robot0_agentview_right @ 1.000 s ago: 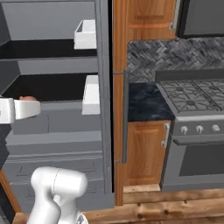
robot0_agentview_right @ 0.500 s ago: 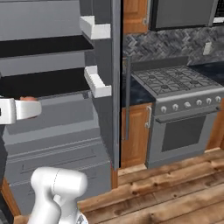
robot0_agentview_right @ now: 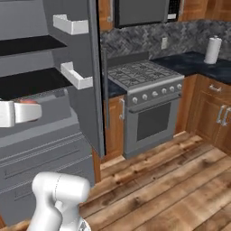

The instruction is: Gather the cucumber and onion from the fridge and place them on a tray on the dining counter. Then gather the fish and chicken drumstick from the fridge and place them on the other tray.

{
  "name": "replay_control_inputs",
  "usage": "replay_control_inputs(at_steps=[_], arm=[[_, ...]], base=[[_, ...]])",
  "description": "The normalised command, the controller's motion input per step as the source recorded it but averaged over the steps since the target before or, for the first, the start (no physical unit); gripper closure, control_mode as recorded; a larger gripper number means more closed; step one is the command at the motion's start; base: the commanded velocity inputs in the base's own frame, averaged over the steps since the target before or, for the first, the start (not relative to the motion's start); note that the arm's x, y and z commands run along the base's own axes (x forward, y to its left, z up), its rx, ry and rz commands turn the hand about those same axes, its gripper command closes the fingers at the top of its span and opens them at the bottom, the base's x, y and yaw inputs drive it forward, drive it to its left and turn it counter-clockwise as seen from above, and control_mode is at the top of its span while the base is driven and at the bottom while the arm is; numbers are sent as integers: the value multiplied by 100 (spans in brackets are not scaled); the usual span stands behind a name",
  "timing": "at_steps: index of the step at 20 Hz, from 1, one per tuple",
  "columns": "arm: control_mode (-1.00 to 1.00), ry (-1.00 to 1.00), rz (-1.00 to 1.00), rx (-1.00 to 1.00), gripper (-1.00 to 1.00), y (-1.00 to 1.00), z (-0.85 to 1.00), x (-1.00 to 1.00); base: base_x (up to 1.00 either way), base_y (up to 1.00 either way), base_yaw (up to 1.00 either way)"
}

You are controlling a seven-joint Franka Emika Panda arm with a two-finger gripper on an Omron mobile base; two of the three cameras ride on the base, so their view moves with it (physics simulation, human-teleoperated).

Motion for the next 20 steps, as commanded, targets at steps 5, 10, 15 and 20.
replay_control_inputs(at_steps=[5,10,15,20], arm=[[100,0,0,0,100,0,0,0],[100,0,0,0,100,0,0,0],[100,0,0,0,100,0,0,0],[100,0,0,0,100,0,0,0]], base=[[-51,0,-45],[-52,3,-49],[-53,12,-51],[-50,27,-51]])
